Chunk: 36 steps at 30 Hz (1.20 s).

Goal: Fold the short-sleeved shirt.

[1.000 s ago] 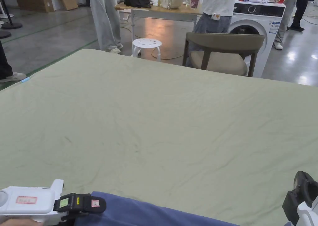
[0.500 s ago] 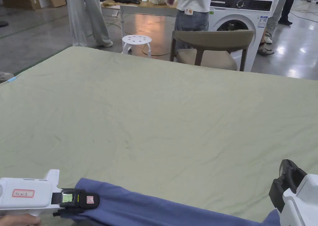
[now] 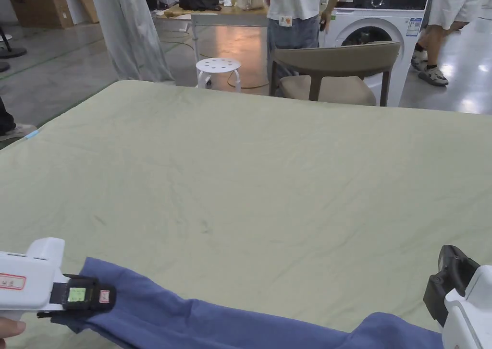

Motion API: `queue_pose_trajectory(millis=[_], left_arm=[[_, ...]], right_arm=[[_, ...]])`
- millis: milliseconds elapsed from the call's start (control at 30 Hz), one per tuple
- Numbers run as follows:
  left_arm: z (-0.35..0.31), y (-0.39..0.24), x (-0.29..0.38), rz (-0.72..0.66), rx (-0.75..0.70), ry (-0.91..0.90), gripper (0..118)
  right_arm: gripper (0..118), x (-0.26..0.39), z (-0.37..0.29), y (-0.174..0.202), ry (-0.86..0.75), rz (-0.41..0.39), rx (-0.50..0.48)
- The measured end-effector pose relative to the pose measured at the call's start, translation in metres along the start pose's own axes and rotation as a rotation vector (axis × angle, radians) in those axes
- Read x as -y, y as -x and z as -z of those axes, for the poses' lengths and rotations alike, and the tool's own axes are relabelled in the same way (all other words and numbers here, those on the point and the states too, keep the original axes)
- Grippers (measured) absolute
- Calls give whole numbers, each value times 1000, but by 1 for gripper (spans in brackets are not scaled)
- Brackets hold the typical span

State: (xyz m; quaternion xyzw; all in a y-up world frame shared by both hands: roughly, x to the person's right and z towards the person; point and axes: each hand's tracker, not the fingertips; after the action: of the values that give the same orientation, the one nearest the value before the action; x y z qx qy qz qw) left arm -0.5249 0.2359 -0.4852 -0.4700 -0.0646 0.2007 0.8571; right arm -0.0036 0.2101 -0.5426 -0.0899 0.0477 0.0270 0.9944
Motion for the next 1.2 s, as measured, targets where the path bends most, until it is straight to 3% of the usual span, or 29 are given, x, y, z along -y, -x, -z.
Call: queue_pose_trajectory(millis=[167, 267, 667, 767, 867, 900, 1033, 1133, 1200], left_arm=[[14, -60, 0, 9, 186, 8, 9], [40, -98, 2, 62, 208, 51, 9], [186, -166, 23, 169, -25, 270, 11], [187, -171, 25, 177, -18, 265, 25], [169, -172, 21, 160, 40, 247, 61], [160, -170, 18, 151, 76, 236, 64], [122, -160, 7, 99, 177, 162, 55], [109, -152, 3, 88, 197, 114, 23], [117, -147, 3, 61, 175, 111, 11]], right_arm=[[0, 0, -1, 0, 0, 7, -4], [0, 1, -1, -1, 2, 7, -5], [0, 10, -7, -20, 33, 9, 34], [0, 11, -8, -24, 37, 4, 41], [0, 11, -8, -28, 41, 4, 46], [0, 12, -8, -29, 41, 2, 46], [0, 13, -9, -31, 44, 1, 48], [0, 14, -10, -31, 47, 8, 47], [0, 14, -10, -30, 48, 10, 47]])
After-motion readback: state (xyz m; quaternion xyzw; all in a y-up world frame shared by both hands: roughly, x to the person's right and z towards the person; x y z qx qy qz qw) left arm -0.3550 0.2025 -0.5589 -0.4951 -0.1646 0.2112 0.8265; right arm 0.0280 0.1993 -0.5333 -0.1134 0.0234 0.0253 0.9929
